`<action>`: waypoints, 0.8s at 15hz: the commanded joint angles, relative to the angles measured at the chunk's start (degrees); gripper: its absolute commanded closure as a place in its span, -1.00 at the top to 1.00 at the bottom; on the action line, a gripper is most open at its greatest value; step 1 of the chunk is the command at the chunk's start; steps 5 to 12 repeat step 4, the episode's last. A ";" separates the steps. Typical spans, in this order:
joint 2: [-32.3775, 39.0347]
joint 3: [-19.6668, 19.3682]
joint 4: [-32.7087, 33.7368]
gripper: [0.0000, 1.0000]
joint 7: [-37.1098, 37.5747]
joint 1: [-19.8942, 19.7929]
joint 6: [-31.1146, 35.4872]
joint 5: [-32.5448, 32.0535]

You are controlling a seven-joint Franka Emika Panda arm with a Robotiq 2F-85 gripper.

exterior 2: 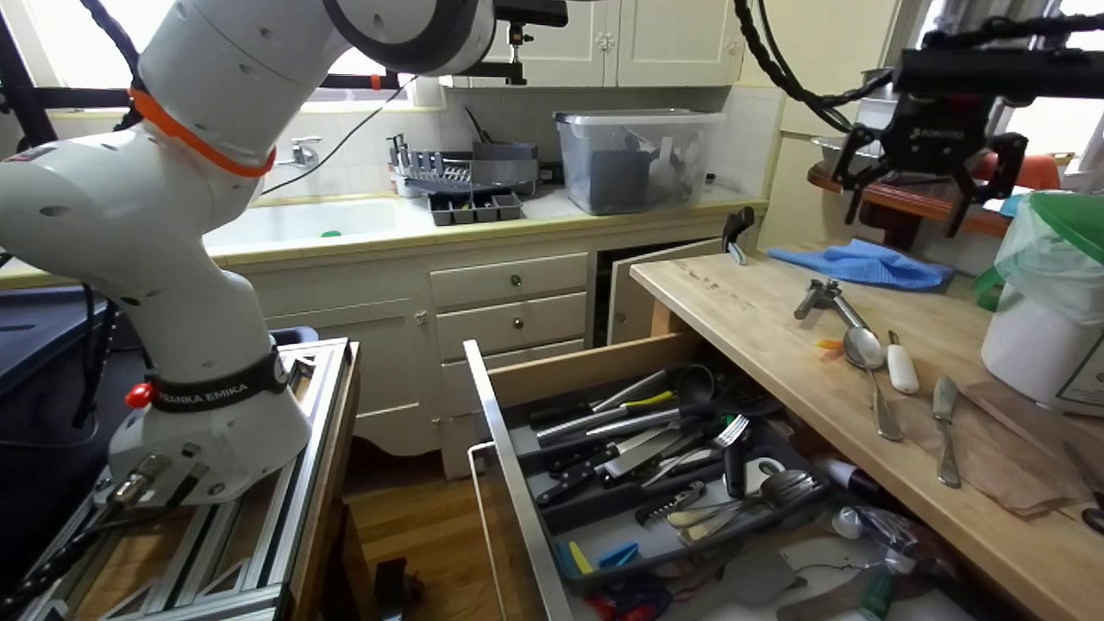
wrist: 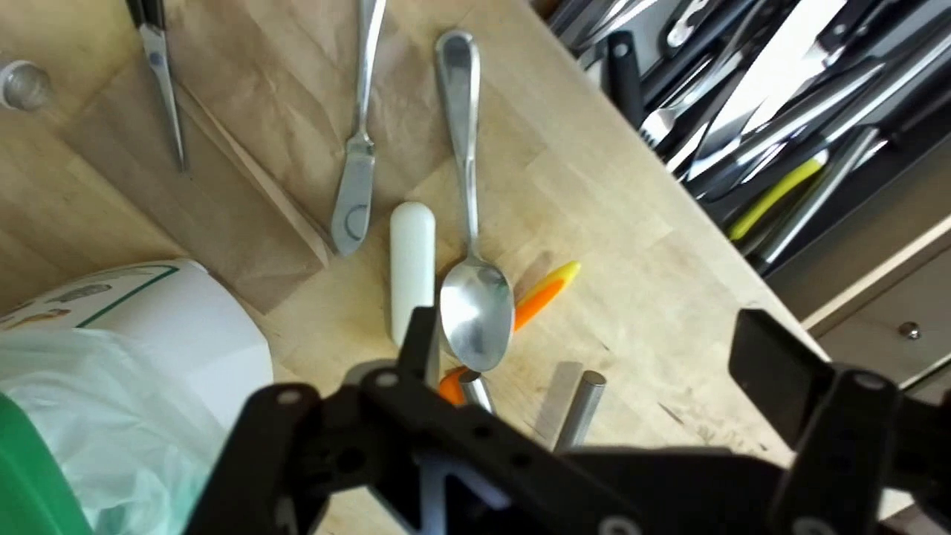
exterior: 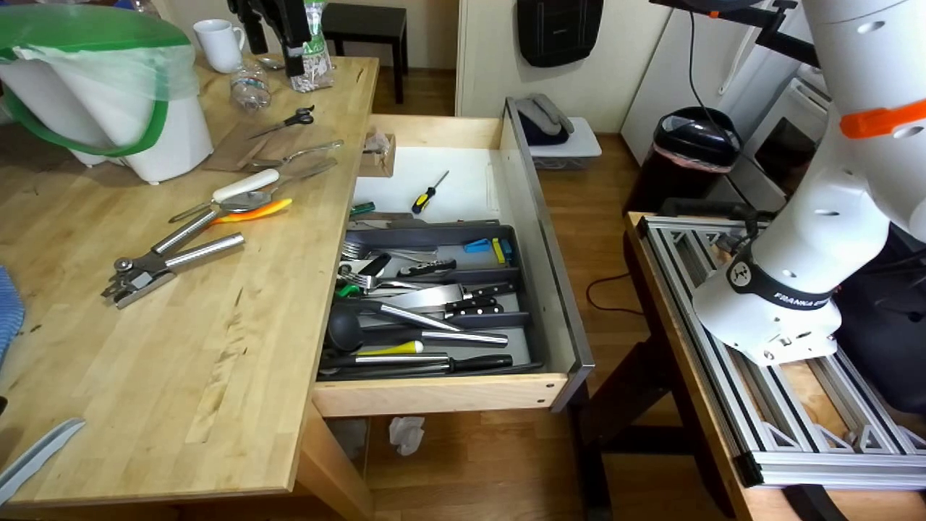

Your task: Move the fork in the drawer to the left then remove the spoon from the drawer and put it on the table

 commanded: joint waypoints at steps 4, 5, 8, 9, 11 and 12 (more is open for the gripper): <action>-1.64 -0.58 0.23 1.00 1.31 1.21 -3.34 -0.95; -1.64 -0.58 0.23 1.00 1.31 1.21 -3.34 -0.95; -1.64 -0.58 0.23 1.00 1.31 1.21 -3.34 -0.95; -1.64 -0.58 0.23 1.00 1.31 1.21 -3.34 -0.95; -1.64 -0.58 0.23 1.00 1.31 1.21 -3.34 -0.95; -1.64 -0.58 0.23 1.00 1.31 1.21 -3.34 -0.95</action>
